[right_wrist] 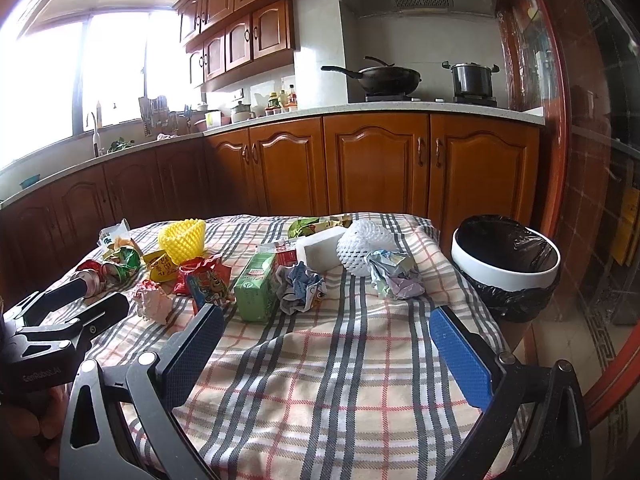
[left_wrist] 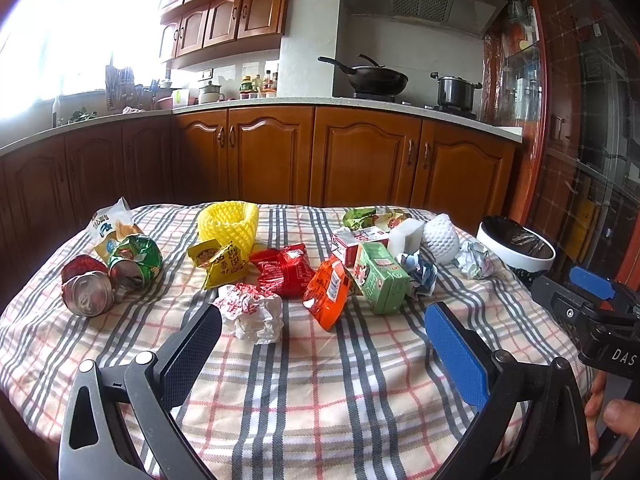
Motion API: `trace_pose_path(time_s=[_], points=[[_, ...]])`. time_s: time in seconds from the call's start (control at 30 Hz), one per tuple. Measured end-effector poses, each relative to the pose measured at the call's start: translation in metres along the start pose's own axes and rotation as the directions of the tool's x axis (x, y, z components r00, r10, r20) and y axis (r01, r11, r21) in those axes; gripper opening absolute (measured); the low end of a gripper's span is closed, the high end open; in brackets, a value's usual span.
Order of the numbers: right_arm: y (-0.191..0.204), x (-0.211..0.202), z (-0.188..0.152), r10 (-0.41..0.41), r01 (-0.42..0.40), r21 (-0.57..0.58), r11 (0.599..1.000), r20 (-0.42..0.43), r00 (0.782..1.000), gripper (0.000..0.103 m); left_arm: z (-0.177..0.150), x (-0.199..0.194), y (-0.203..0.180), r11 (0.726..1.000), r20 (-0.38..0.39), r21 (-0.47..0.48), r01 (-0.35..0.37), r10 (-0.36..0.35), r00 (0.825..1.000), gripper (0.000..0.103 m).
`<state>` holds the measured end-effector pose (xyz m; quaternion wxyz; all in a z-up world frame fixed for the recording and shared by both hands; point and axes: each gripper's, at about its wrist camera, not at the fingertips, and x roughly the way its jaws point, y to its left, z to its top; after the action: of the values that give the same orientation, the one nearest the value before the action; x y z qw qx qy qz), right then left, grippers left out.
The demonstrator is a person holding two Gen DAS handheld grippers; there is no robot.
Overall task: Collect trash
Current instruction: 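Move both tools toward the trash on the table, then grasp the orange snack packet with the left tool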
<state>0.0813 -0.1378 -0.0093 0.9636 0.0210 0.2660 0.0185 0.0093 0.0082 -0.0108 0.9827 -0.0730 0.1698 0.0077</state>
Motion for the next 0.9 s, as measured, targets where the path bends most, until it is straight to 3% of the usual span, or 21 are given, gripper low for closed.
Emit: trace_pose_path(time_s=[0.27,0.43,0.57,0.67,0.73,0.9], points=[[0.002,0.014,0.002,0.043,-0.043,0.001,0.999,-0.035,0.998,0.103,0.001,0.011,0.010,0.999,-0.053,-0.053,-0.008,0.005,0.999,0.102],[0.002,0.028,0.008,0.088,-0.087,0.020,0.996,-0.060,0.994,0.102,0.007,0.018,0.026,0.997,-0.045,-0.022,-0.073,0.072,0.996,0.102],[0.007,0.043,0.013,0.151,-0.147,0.051,0.988,-0.090,0.984,0.099,0.007,0.033,0.045,0.991,-0.106,-0.052,-0.120,0.114,0.988,0.102],[0.018,0.058,0.017,0.227,-0.220,0.068,0.973,-0.123,0.966,0.088,0.006,0.049,0.059,0.987,-0.186,-0.086,-0.135,0.117,0.976,0.102],[0.029,0.069,0.019,0.282,-0.273,0.080,0.959,-0.151,0.947,0.072,0.008,0.057,0.065,0.987,-0.204,-0.090,-0.135,0.115,0.972,0.102],[0.057,0.097,0.023,0.402,-0.383,0.126,0.915,-0.209,0.892,0.056,0.014,0.079,0.075,0.993,-0.217,-0.070,-0.091,0.074,0.973,0.102]])
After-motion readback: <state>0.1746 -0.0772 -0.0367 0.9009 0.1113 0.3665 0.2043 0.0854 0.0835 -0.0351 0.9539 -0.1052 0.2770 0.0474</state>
